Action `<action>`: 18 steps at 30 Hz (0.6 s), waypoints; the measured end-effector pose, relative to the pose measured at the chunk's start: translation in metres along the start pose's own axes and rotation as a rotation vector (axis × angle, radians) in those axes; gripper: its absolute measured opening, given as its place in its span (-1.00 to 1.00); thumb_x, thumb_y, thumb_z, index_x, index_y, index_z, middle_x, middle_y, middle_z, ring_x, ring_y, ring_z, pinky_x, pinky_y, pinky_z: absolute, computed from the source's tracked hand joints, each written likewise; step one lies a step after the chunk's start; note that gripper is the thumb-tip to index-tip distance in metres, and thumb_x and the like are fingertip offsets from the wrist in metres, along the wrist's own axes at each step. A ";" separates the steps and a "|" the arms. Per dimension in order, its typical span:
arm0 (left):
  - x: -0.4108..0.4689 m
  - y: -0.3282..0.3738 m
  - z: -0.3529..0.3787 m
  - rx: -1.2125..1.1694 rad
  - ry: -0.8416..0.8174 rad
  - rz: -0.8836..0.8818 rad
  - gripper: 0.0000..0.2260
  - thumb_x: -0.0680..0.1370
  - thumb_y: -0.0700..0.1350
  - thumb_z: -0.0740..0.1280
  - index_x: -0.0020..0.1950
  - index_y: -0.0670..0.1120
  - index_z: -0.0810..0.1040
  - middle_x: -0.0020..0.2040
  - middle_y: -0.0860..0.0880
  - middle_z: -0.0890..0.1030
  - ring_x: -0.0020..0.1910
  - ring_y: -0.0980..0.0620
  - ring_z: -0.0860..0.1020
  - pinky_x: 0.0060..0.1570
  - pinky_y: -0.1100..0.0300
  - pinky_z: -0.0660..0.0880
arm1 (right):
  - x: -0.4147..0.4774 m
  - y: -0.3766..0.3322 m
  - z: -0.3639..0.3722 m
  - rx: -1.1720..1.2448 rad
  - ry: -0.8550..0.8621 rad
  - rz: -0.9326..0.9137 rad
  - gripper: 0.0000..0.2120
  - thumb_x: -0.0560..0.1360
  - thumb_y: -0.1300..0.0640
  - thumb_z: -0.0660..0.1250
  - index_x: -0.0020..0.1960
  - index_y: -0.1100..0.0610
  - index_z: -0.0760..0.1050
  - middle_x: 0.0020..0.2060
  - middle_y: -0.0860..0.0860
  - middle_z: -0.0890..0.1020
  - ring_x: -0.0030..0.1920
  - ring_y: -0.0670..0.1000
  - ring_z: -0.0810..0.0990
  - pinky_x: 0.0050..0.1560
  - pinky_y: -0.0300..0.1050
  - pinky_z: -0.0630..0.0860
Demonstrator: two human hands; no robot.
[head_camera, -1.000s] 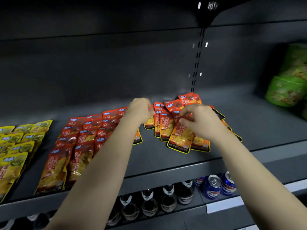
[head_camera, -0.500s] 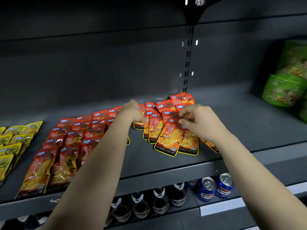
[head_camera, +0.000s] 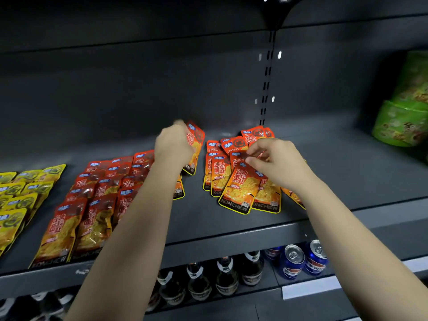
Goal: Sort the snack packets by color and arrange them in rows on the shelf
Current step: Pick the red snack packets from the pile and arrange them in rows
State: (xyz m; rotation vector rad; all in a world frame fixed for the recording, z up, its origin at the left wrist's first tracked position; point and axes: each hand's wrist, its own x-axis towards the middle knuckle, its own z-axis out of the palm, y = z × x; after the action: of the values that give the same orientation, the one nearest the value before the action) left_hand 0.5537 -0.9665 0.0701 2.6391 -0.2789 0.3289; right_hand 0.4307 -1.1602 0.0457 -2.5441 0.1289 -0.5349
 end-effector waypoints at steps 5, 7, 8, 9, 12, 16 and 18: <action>-0.035 0.009 -0.018 -0.520 -0.031 0.101 -0.59 0.36 -0.17 0.56 0.03 -0.04 0.38 -0.14 0.02 0.60 -0.16 0.01 0.59 -0.18 0.11 0.49 | -0.001 -0.014 0.001 0.281 -0.005 0.059 -0.70 0.50 -0.08 0.39 0.18 0.00 0.54 -0.14 -0.07 0.69 -0.09 -0.11 0.62 0.00 -0.11 0.52; -0.048 0.018 -0.015 -0.829 -0.181 0.099 -0.59 0.37 -0.25 0.54 -0.04 -0.03 0.34 -0.12 -0.06 0.64 -0.18 -0.02 0.63 -0.25 0.08 0.55 | -0.002 -0.018 0.003 0.408 -0.037 0.071 -0.74 0.51 -0.07 0.38 0.17 -0.05 0.51 -0.17 -0.01 0.70 -0.11 -0.03 0.66 0.02 0.04 0.58; -0.053 0.022 -0.013 -0.944 -0.254 0.098 -0.60 0.39 -0.29 0.52 -0.06 -0.04 0.31 -0.11 -0.08 0.65 -0.21 0.00 0.64 -0.32 0.13 0.54 | -0.004 -0.020 0.003 0.499 -0.050 0.075 -0.81 0.52 -0.04 0.37 0.12 -0.06 0.51 -0.16 0.02 0.70 -0.11 0.01 0.68 0.03 0.10 0.59; -0.058 0.026 -0.010 -1.017 -0.313 0.100 -0.61 0.41 -0.32 0.49 -0.07 -0.06 0.29 -0.12 -0.09 0.64 -0.26 0.05 0.63 -0.40 0.21 0.50 | -0.006 -0.020 0.003 0.598 -0.059 0.085 -0.85 0.53 0.00 0.37 0.09 -0.02 0.53 -0.13 0.05 0.71 -0.10 0.04 0.69 0.04 0.13 0.60; -0.068 0.034 -0.005 -1.081 -0.417 0.124 -0.64 0.44 -0.34 0.45 -0.06 -0.09 0.28 -0.15 -0.09 0.61 -0.30 0.10 0.60 -0.46 0.30 0.44 | -0.012 -0.022 -0.001 0.790 -0.067 0.121 -0.79 0.55 0.11 0.35 0.13 0.18 0.56 -0.05 0.08 0.71 -0.05 0.07 0.70 0.03 0.04 0.63; -0.074 0.038 0.001 -1.082 -0.460 0.138 -0.76 0.49 -0.25 0.43 -0.05 -0.11 0.36 -0.14 -0.08 0.64 -0.23 0.02 0.61 -0.41 0.27 0.45 | -0.016 -0.018 -0.007 0.844 -0.071 0.137 -0.80 0.53 0.17 0.37 0.11 0.23 0.58 -0.05 0.16 0.71 -0.02 0.22 0.68 0.03 0.17 0.59; -0.075 0.040 0.004 -1.060 -0.441 0.076 -0.85 0.58 -0.10 0.33 0.02 -0.14 0.41 -0.10 -0.16 0.66 -0.20 -0.03 0.63 -0.31 0.15 0.54 | -0.017 -0.015 -0.009 0.826 -0.053 0.149 -0.86 0.52 0.20 0.38 0.07 0.20 0.60 -0.09 0.10 0.72 -0.08 0.11 0.71 -0.08 0.04 0.65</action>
State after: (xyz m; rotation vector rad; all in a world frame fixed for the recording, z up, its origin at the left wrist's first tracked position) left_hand 0.4732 -0.9927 0.0629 1.6151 -0.5178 -0.3230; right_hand 0.4114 -1.1486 0.0544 -1.7245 0.0579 -0.3580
